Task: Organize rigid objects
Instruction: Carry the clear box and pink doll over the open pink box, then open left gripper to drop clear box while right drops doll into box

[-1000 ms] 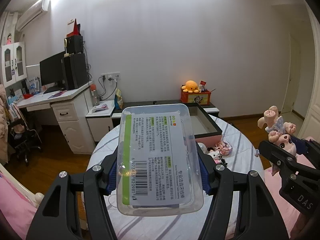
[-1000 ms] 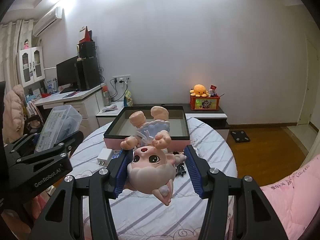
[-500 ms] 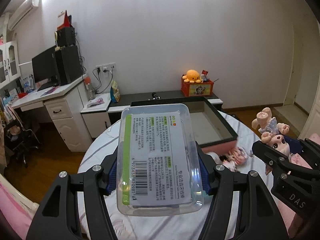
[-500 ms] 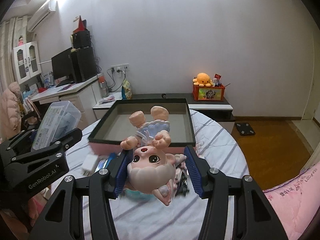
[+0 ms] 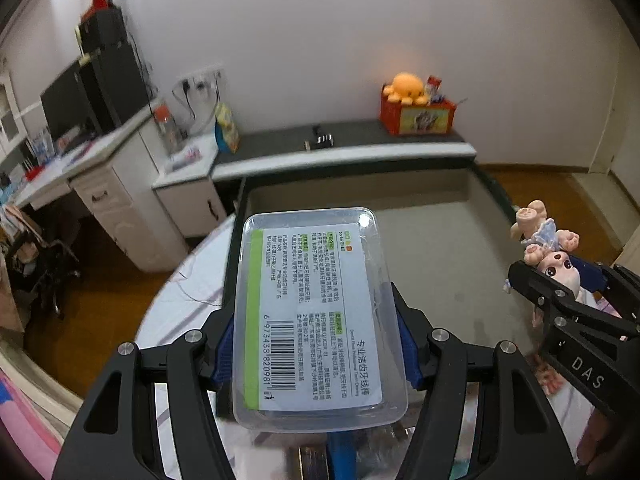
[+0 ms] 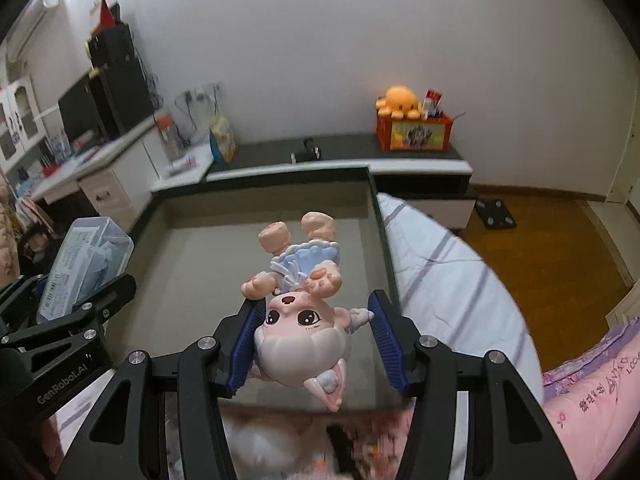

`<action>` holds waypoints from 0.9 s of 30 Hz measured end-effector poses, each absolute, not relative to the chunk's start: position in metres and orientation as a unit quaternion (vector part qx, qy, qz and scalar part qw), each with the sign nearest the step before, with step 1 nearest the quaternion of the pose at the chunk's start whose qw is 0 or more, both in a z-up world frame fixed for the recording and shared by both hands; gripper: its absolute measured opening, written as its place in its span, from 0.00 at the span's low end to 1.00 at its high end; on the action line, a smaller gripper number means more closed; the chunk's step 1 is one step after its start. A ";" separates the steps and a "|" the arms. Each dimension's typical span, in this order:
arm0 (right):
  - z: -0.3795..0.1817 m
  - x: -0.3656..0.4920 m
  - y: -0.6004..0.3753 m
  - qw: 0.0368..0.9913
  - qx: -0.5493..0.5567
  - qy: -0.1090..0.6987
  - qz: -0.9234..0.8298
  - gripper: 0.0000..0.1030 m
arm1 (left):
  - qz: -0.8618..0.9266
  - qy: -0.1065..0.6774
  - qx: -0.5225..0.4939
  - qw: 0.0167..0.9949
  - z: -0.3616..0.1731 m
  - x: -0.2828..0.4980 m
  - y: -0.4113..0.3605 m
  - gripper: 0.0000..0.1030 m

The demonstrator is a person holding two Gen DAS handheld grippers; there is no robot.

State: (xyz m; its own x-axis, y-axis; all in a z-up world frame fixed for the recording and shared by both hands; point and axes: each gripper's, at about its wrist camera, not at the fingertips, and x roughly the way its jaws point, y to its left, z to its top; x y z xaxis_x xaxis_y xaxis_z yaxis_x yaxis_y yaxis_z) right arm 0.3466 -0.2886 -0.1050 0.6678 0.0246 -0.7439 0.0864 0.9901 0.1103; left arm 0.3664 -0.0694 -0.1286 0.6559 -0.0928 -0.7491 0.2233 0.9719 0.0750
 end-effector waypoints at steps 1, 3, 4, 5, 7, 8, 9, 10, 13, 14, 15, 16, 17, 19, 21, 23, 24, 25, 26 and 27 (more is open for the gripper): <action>-0.112 0.354 -0.290 0.905 0.072 0.419 -0.014 0.53 | -0.089 0.416 0.079 0.902 -0.134 0.372 -0.072 0.62; -0.122 0.365 -0.290 0.896 0.075 0.438 -0.014 0.53 | -0.089 0.433 0.082 0.893 -0.144 0.381 -0.074 0.63; -0.129 0.369 -0.291 0.890 0.075 0.450 -0.017 0.53 | -0.085 0.438 0.085 0.891 -0.147 0.385 -0.074 0.63; -0.132 0.373 -0.291 0.885 0.074 0.459 -0.020 0.53 | -0.081 0.441 0.089 0.889 -0.151 0.387 -0.074 0.63; -0.138 0.378 -0.292 0.879 0.072 0.472 -0.021 0.53 | -0.078 0.451 0.090 0.885 -0.157 0.390 -0.073 0.63; -0.137 0.377 -0.290 0.880 0.062 0.470 -0.023 0.53 | -0.078 0.456 0.088 0.882 -0.159 0.392 -0.072 0.64; -0.137 0.376 -0.288 0.880 0.059 0.471 -0.023 0.54 | -0.077 0.462 0.088 0.879 -0.162 0.393 -0.072 0.64; -0.137 0.376 -0.286 0.878 0.056 0.476 -0.019 0.54 | -0.073 0.473 0.090 0.874 -0.166 0.393 -0.073 0.65; -0.139 0.374 -0.279 0.873 0.032 0.486 -0.026 0.54 | -0.064 0.489 0.087 0.866 -0.169 0.396 -0.072 0.81; -0.139 0.374 -0.278 0.873 0.029 0.486 -0.031 0.55 | -0.069 0.485 0.082 0.868 -0.168 0.394 -0.071 0.86; -0.138 0.374 -0.277 0.872 0.027 0.487 -0.033 0.57 | -0.070 0.484 0.080 0.869 -0.167 0.394 -0.070 0.87; -0.138 0.373 -0.277 0.872 0.030 0.488 -0.032 0.64 | -0.065 0.483 0.079 0.870 -0.166 0.392 -0.068 0.89; -0.136 0.371 -0.277 0.873 0.036 0.485 -0.025 0.70 | -0.059 0.481 0.079 0.871 -0.165 0.391 -0.067 0.90; -0.133 0.370 -0.277 0.875 0.041 0.482 -0.020 0.77 | -0.054 0.476 0.080 0.874 -0.161 0.388 -0.065 0.91; -0.130 0.368 -0.274 0.878 0.033 0.478 -0.021 0.77 | -0.059 0.474 0.076 0.876 -0.159 0.385 -0.063 0.92; -0.128 0.367 -0.273 0.880 0.026 0.474 -0.026 0.77 | -0.058 0.470 0.076 0.878 -0.156 0.383 -0.062 0.92; -0.128 0.367 -0.274 0.879 0.027 0.475 -0.026 0.77 | -0.057 0.467 0.078 0.879 -0.155 0.381 -0.061 0.92; -0.127 0.366 -0.274 0.880 0.031 0.474 -0.026 0.77 | -0.056 0.466 0.079 0.880 -0.154 0.380 -0.060 0.92; -0.126 0.364 -0.276 0.880 0.036 0.472 -0.027 0.77 | -0.054 0.463 0.080 0.881 -0.152 0.379 -0.060 0.92; -0.125 0.363 -0.278 0.881 0.040 0.471 -0.029 0.77 | -0.052 0.459 0.080 0.883 -0.150 0.376 -0.060 0.92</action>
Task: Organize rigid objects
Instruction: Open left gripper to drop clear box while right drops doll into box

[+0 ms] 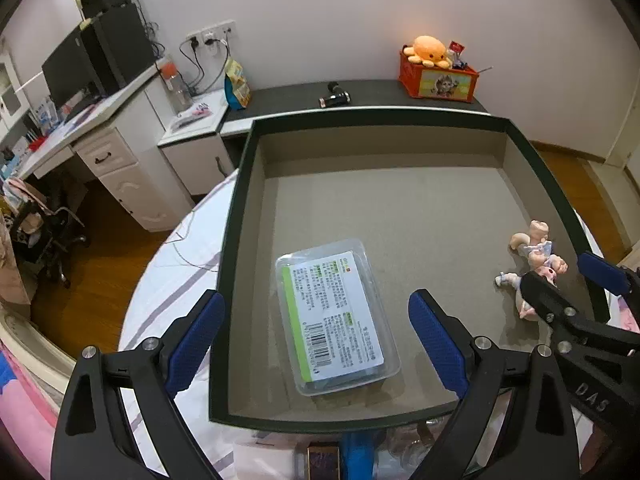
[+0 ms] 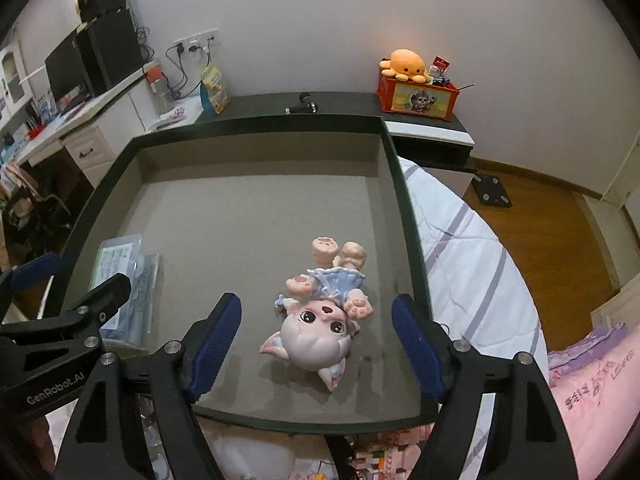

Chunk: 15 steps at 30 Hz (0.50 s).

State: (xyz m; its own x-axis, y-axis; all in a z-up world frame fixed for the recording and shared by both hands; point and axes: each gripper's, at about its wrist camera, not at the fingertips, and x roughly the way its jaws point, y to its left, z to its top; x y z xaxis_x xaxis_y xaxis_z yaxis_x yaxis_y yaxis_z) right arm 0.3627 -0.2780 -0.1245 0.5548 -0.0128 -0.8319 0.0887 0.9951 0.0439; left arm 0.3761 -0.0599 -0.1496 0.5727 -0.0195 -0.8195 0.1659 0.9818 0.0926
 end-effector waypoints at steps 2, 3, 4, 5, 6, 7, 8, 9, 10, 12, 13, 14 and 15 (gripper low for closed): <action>-0.120 0.358 -0.282 0.883 0.048 0.466 -0.035 0.77 | -0.053 0.455 0.077 0.886 -0.145 0.373 -0.058 0.92; -0.117 0.356 -0.284 0.884 0.050 0.463 -0.037 0.77 | -0.053 0.449 0.075 0.889 -0.140 0.369 -0.057 0.92; -0.113 0.350 -0.284 0.888 0.048 0.456 -0.039 0.77 | -0.052 0.444 0.074 0.891 -0.137 0.366 -0.056 0.92; -0.110 0.348 -0.286 0.891 0.046 0.450 -0.040 0.77 | -0.051 0.439 0.073 0.894 -0.134 0.362 -0.055 0.92; -0.106 0.343 -0.286 0.893 0.045 0.445 -0.042 0.77 | -0.050 0.433 0.072 0.897 -0.130 0.358 -0.054 0.92; -0.101 0.338 -0.286 0.896 0.044 0.440 -0.044 0.77 | -0.049 0.427 0.070 0.900 -0.125 0.351 -0.052 0.92; -0.096 0.331 -0.285 0.899 0.042 0.433 -0.045 0.77 | -0.049 0.420 0.067 0.904 -0.119 0.344 -0.050 0.92; -0.093 0.325 -0.284 0.902 0.041 0.428 -0.044 0.77 | -0.049 0.415 0.066 0.906 -0.116 0.339 -0.049 0.92; -0.088 0.318 -0.283 0.905 0.039 0.421 -0.044 0.77 | -0.049 0.408 0.065 0.909 -0.111 0.330 -0.047 0.92; -0.079 0.302 -0.280 0.911 0.036 0.408 -0.045 0.77 | -0.045 0.397 0.063 0.915 -0.102 0.313 -0.044 0.93; -0.075 0.294 -0.279 0.913 0.036 0.403 -0.045 0.77 | -0.046 0.393 0.063 0.916 -0.098 0.307 -0.043 0.93; -0.070 0.283 -0.276 0.916 0.037 0.398 -0.044 0.77 | -0.051 0.383 0.062 0.920 -0.092 0.295 -0.041 0.93; -0.066 0.276 -0.275 0.918 0.038 0.392 -0.044 0.77 | -0.055 0.374 0.061 0.924 -0.088 0.286 -0.040 0.94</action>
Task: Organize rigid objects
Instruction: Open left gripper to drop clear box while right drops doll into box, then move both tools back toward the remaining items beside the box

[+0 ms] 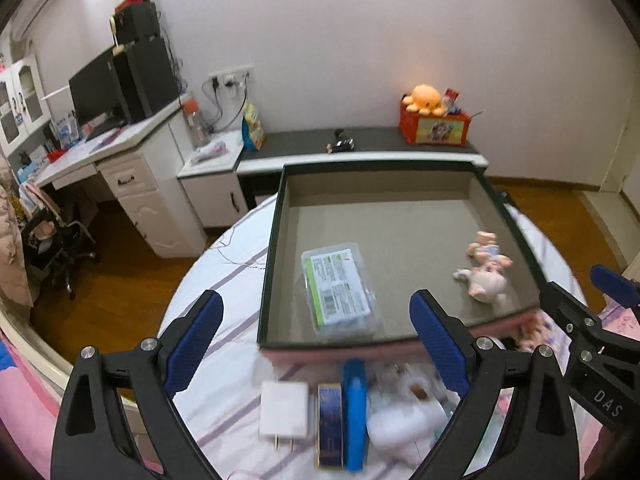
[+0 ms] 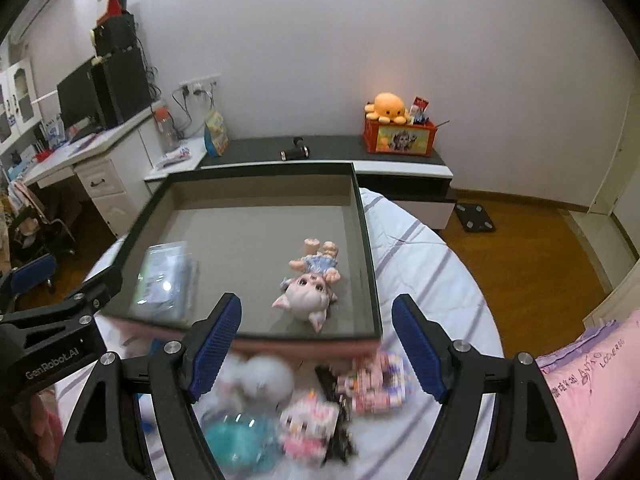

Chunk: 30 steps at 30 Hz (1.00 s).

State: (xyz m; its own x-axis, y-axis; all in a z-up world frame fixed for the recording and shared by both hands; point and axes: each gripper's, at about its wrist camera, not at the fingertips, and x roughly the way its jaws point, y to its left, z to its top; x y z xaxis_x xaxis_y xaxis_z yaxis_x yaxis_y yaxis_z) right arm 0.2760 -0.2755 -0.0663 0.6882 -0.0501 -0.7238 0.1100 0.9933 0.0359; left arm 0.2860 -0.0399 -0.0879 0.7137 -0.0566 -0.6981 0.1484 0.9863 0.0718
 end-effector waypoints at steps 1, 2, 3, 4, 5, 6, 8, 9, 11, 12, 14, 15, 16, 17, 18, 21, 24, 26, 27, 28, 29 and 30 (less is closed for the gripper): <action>-0.062 0.267 -0.274 0.921 0.038 0.385 -0.045 0.77 | -0.057 0.367 0.061 0.926 -0.085 0.278 -0.038 0.94; -0.057 0.256 -0.272 0.924 0.036 0.378 -0.050 0.77 | -0.058 0.359 0.060 0.929 -0.080 0.268 -0.036 0.95; -0.053 0.249 -0.272 0.925 0.035 0.374 -0.056 0.77 | -0.059 0.351 0.059 0.933 -0.075 0.257 -0.034 0.95; -0.048 0.240 -0.270 0.927 0.034 0.368 -0.058 0.77 | -0.062 0.345 0.058 0.935 -0.072 0.248 -0.032 0.95; -0.044 0.230 -0.269 0.930 0.035 0.361 -0.058 0.77 | -0.065 0.338 0.055 0.937 -0.068 0.240 -0.031 0.96; -0.040 0.220 -0.267 0.933 0.035 0.354 -0.058 0.77 | -0.068 0.328 0.052 0.941 -0.064 0.227 -0.028 0.97; -0.034 0.200 -0.263 0.937 0.033 0.342 -0.061 0.77 | -0.067 0.315 0.049 0.945 -0.059 0.211 -0.024 0.99; -0.032 0.192 -0.262 0.938 0.031 0.338 -0.062 0.77 | -0.065 0.310 0.048 0.947 -0.056 0.200 -0.021 0.99; -0.029 0.177 -0.258 0.941 0.028 0.333 -0.061 0.77 | -0.065 0.305 0.044 0.949 -0.053 0.186 -0.019 0.99; -0.027 0.167 -0.256 0.942 0.028 0.330 -0.061 0.77 | -0.066 0.302 0.042 0.950 -0.051 0.177 -0.017 0.99; -0.022 0.150 -0.253 0.944 0.026 0.322 -0.061 0.77 | -0.066 0.296 0.042 0.952 -0.049 0.165 -0.013 0.99; -0.019 0.142 -0.252 0.946 0.025 0.319 -0.062 0.77 | -0.065 0.291 0.044 0.953 -0.047 0.156 -0.011 0.99; -0.018 0.135 -0.251 0.947 0.024 0.315 -0.063 0.77 | -0.064 0.288 0.044 0.955 -0.046 0.149 -0.011 1.00; -0.016 0.128 -0.250 0.948 0.022 0.311 -0.065 0.78 | -0.063 0.284 0.044 0.956 -0.045 0.143 -0.010 1.00; -0.014 0.122 -0.249 0.948 0.021 0.309 -0.066 0.78 | -0.063 0.280 0.043 0.957 -0.044 0.135 -0.007 1.00; -0.011 0.106 -0.246 0.950 0.022 0.303 -0.066 0.78 | -0.064 0.273 0.044 0.959 -0.042 0.118 -0.006 1.00; -0.012 0.093 -0.242 0.952 0.017 0.300 -0.065 0.78 | -0.063 0.276 0.047 0.958 -0.048 0.105 -0.004 1.00; -0.013 0.088 -0.239 0.951 0.015 0.303 -0.066 0.78 | -0.064 0.283 0.048 0.956 -0.052 0.101 -0.006 1.00; -0.015 0.087 -0.239 0.950 0.016 0.304 -0.065 0.78 | -0.066 0.287 0.051 0.954 -0.054 0.101 -0.006 1.00; -0.015 0.087 -0.239 0.950 0.016 0.306 -0.064 0.78 | -0.065 0.289 0.053 0.954 -0.056 0.101 -0.008 1.00; -0.016 0.084 -0.238 0.950 0.015 0.307 -0.064 0.78 | -0.064 0.291 0.055 0.953 -0.057 0.101 -0.009 1.00; -0.017 0.084 -0.238 0.949 0.013 0.307 -0.065 0.78 | -0.062 0.292 0.055 0.953 -0.058 0.102 -0.009 1.00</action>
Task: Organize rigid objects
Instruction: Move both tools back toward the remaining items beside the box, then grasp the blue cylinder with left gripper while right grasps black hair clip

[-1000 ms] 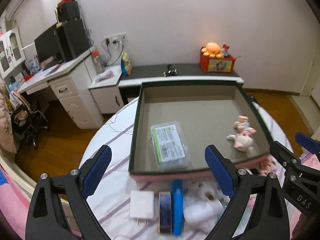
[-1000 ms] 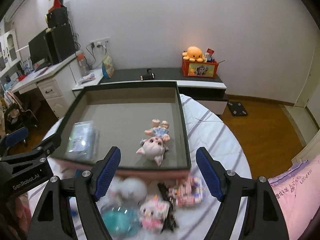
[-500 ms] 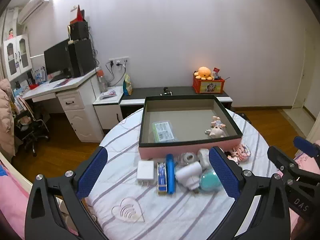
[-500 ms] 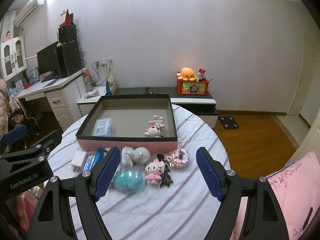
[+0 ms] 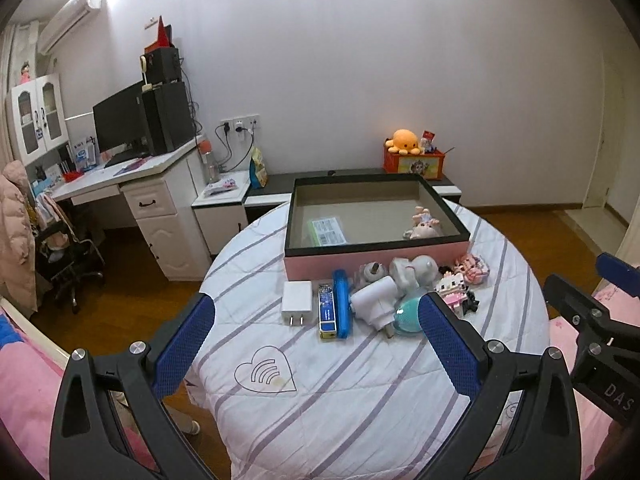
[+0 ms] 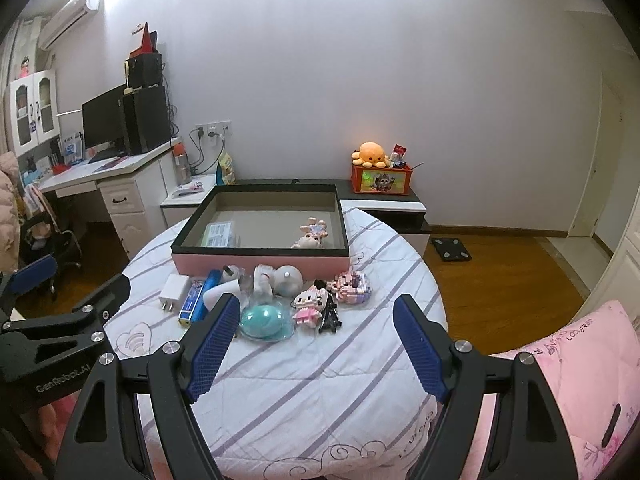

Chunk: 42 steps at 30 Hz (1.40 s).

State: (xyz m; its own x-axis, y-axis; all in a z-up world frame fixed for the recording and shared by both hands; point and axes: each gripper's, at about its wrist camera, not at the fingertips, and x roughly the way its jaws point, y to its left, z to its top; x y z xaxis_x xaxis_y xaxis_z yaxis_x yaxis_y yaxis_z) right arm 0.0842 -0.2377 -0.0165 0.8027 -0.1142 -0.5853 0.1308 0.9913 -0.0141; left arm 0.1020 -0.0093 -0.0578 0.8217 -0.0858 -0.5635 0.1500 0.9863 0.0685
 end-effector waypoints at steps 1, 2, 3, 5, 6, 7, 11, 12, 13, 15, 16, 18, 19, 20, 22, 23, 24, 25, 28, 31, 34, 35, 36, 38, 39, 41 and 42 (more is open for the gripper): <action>-0.017 0.085 -0.237 0.949 0.012 0.308 -0.065 0.78 | -0.061 0.293 0.056 0.953 -0.059 0.103 -0.010 1.00; -0.017 0.085 -0.237 0.949 0.011 0.308 -0.065 0.78 | -0.063 0.294 0.057 0.952 -0.060 0.104 -0.011 1.00; -0.018 0.087 -0.237 0.949 0.012 0.309 -0.065 0.78 | -0.065 0.297 0.059 0.951 -0.062 0.106 -0.013 1.00; -0.020 0.091 -0.239 0.948 0.014 0.311 -0.065 0.78 | -0.067 0.301 0.063 0.949 -0.065 0.110 -0.015 1.00; -0.022 0.092 -0.240 0.947 0.014 0.314 -0.065 0.78 | -0.066 0.304 0.065 0.948 -0.068 0.112 -0.016 1.00; -0.026 0.097 -0.242 0.945 0.013 0.321 -0.066 0.78 | -0.065 0.307 0.067 0.947 -0.070 0.114 -0.017 1.00; -0.046 0.115 -0.250 0.932 0.023 0.355 -0.070 0.78 | -0.055 0.335 0.073 0.938 -0.088 0.133 -0.018 1.00; -0.051 0.120 -0.255 0.929 0.028 0.362 -0.068 0.78 | -0.051 0.345 0.070 0.935 -0.095 0.140 -0.017 1.00; -0.057 0.125 -0.258 0.926 0.034 0.370 -0.067 0.78 | -0.051 0.353 0.068 0.932 -0.099 0.145 -0.017 1.00; -0.069 0.138 -0.265 0.919 0.046 0.385 -0.071 0.78 | -0.056 0.374 0.064 0.923 -0.112 0.160 -0.015 1.00; -0.075 0.145 -0.269 0.915 0.051 0.393 -0.076 0.78 | -0.055 0.385 0.063 0.919 -0.119 0.169 -0.014 1.00; -0.086 0.156 -0.274 0.908 0.055 0.407 -0.083 0.78 | -0.043 0.402 0.063 0.913 -0.132 0.184 -0.011 1.00; -0.093 0.163 -0.276 0.903 0.058 0.416 -0.086 0.78 | -0.036 0.412 0.064 0.908 -0.138 0.192 -0.009 1.00; -0.098 0.170 -0.280 0.900 0.062 0.423 -0.085 0.78 | -0.032 0.421 0.064 0.904 -0.145 0.199 -0.008 1.00; -0.109 0.180 -0.284 0.893 0.069 0.437 -0.079 0.78 | -0.030 0.440 0.060 0.896 -0.157 0.212 -0.006 1.00; -0.115 0.186 -0.286 0.889 0.072 0.446 -0.077 0.78 | -0.031 0.447 0.059 0.892 -0.161 0.218 -0.006 1.00; -0.121 0.192 -0.286 0.886 0.071 0.452 -0.076 0.78 | -0.033 0.456 0.057 0.887 -0.167 0.223 -0.006 1.00; -0.127 0.198 -0.286 0.882 0.068 0.460 -0.077 0.78 | -0.035 0.461 0.057 0.885 -0.170 0.227 -0.006 1.00; -0.139 0.211 -0.287 0.876 0.063 0.473 -0.073 0.78 | -0.045 0.471 0.057 0.879 -0.178 0.235 -0.009 1.00; -0.148 0.222 -0.285 0.871 0.057 0.484 -0.065 0.74 | -0.059 0.488 0.054 0.869 -0.185 0.238 -0.012 1.00; -0.159 0.229 -0.287 0.864 0.067 0.498 -0.043 0.64 | -0.087 0.501 0.038 0.860 -0.194 0.241 -0.014 0.98; -0.162 0.230 -0.287 0.863 0.071 0.500 -0.037 0.57 | -0.089 0.508 0.035 0.856 -0.198 0.242 -0.015 0.94; -0.165 0.231 -0.287 0.861 0.072 0.502 -0.034 0.55 | -0.089 0.519 0.030 0.850 -0.204 0.244 -0.015 0.89; -0.168 0.232 -0.286 0.862 0.064 0.502 -0.032 0.54 | -0.082 0.528 0.028 0.845 -0.209 0.247 -0.015 0.80; -0.169 0.232 -0.285 0.863 0.059 0.501 -0.031 0.54 | -0.081 0.522 0.029 0.849 -0.208 0.247 -0.015 0.80; -0.169 0.232 -0.286 0.864 0.056 0.500 -0.027 0.54 | -0.079 0.521 0.027 0.849 -0.206 0.248 -0.015 0.79; -0.170 0.232 -0.287 0.864 0.057 0.499 -0.025 0.54 | -0.081 0.522 0.027 0.849 -0.205 0.248 -0.014 0.79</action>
